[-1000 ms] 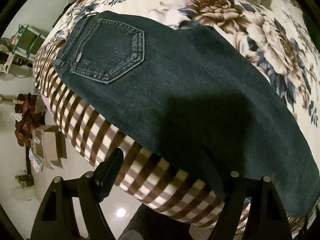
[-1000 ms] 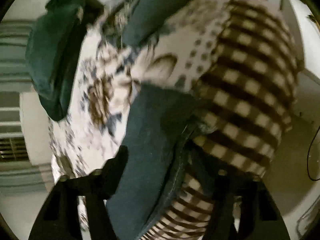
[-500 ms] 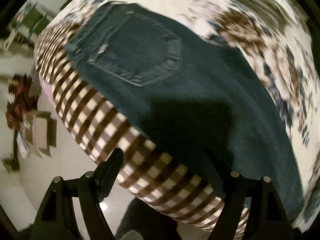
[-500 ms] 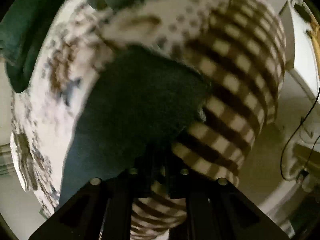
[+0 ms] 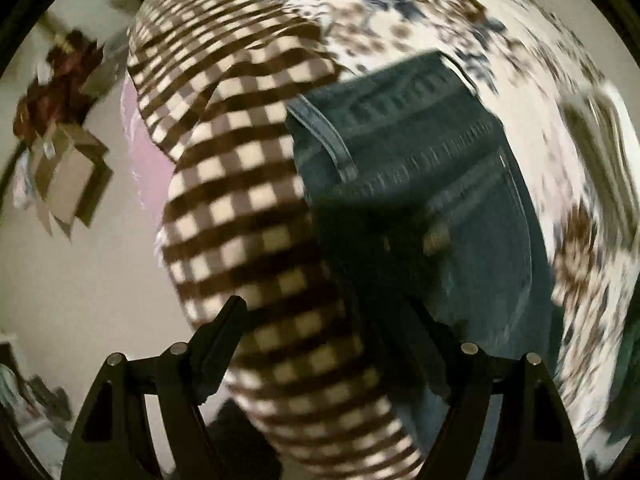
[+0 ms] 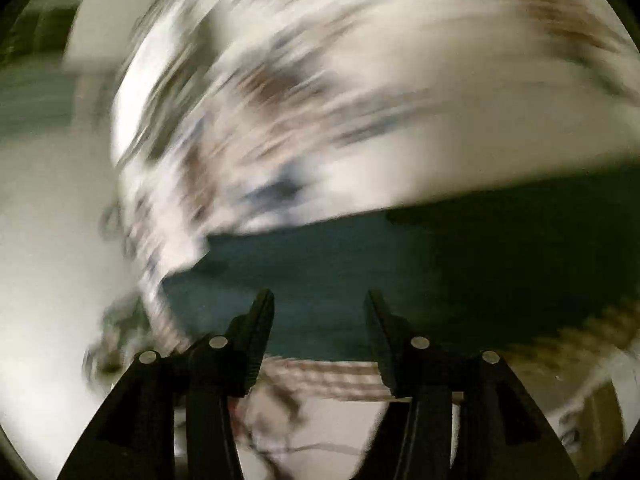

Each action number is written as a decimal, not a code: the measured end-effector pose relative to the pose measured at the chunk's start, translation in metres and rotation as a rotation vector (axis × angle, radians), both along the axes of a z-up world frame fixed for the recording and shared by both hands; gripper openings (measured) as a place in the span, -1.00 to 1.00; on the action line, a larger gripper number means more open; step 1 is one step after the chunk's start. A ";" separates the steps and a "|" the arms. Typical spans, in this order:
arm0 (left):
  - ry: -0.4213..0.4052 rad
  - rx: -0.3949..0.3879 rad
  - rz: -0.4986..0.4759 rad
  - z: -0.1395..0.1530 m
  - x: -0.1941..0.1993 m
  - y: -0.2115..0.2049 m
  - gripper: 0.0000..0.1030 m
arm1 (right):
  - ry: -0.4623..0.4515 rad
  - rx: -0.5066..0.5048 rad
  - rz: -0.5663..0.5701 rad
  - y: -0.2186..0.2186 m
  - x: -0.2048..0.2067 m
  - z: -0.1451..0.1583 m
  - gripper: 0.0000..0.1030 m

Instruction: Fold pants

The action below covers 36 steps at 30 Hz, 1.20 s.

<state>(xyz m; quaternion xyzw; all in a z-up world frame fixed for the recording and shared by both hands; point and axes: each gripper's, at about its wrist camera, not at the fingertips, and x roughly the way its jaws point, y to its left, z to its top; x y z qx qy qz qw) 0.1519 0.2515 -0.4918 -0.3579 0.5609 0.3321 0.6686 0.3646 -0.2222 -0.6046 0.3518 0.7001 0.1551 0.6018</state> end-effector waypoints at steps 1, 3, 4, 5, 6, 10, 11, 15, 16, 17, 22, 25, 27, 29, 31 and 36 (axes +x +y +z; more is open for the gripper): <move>-0.014 -0.017 0.011 -0.003 0.002 0.008 0.51 | 0.012 0.020 0.054 0.039 0.020 -0.013 -0.03; -0.026 -0.036 0.026 -0.008 0.007 0.019 0.51 | 0.040 0.009 0.150 0.102 0.048 -0.037 -0.03; -0.028 -0.047 0.028 -0.011 0.010 0.025 0.51 | 0.054 -0.013 0.196 0.129 0.063 -0.051 -0.03; -0.027 -0.058 0.028 -0.015 0.013 0.030 0.51 | 0.070 -0.049 0.243 0.156 0.076 -0.066 -0.03; -0.026 -0.066 0.029 -0.019 0.016 0.031 0.51 | 0.088 -0.075 0.272 0.173 0.087 -0.079 -0.03; -0.026 -0.084 0.017 -0.027 0.019 0.037 0.52 | 0.172 -0.160 0.321 0.208 0.103 -0.116 -0.01; -0.025 -0.083 0.008 -0.028 0.018 0.033 0.54 | 0.166 -0.159 0.313 0.208 0.104 -0.117 -0.06; -0.017 -0.098 -0.031 -0.030 0.019 0.040 0.54 | 0.119 -0.180 0.342 0.201 0.105 -0.103 -0.72; -0.014 -0.097 -0.043 -0.029 0.018 0.043 0.54 | 0.121 -0.172 0.342 0.199 0.107 -0.099 -0.71; -0.012 -0.093 -0.054 -0.026 0.018 0.044 0.54 | 0.127 -0.158 0.332 0.200 0.113 -0.098 -0.68; -0.005 -0.060 -0.069 -0.018 0.015 0.052 0.53 | 0.189 -0.098 0.317 0.203 0.124 -0.117 -0.07; 0.004 -0.072 -0.069 -0.020 0.018 0.055 0.53 | 0.144 -0.203 0.340 0.202 0.123 -0.116 -0.80; 0.004 -0.077 -0.073 -0.021 0.020 0.056 0.51 | 0.114 -0.189 0.295 0.193 0.123 -0.103 -0.90; 0.016 -0.087 -0.076 -0.019 0.020 0.055 0.51 | 0.061 -0.174 0.240 0.178 0.127 -0.080 -0.94; 0.002 -0.110 -0.064 -0.012 0.013 0.051 0.51 | 0.015 -0.169 0.213 0.168 0.132 -0.063 -1.00; -0.024 -0.093 -0.026 -0.004 0.003 0.061 0.51 | 0.065 -0.067 0.177 0.149 0.158 -0.065 -0.99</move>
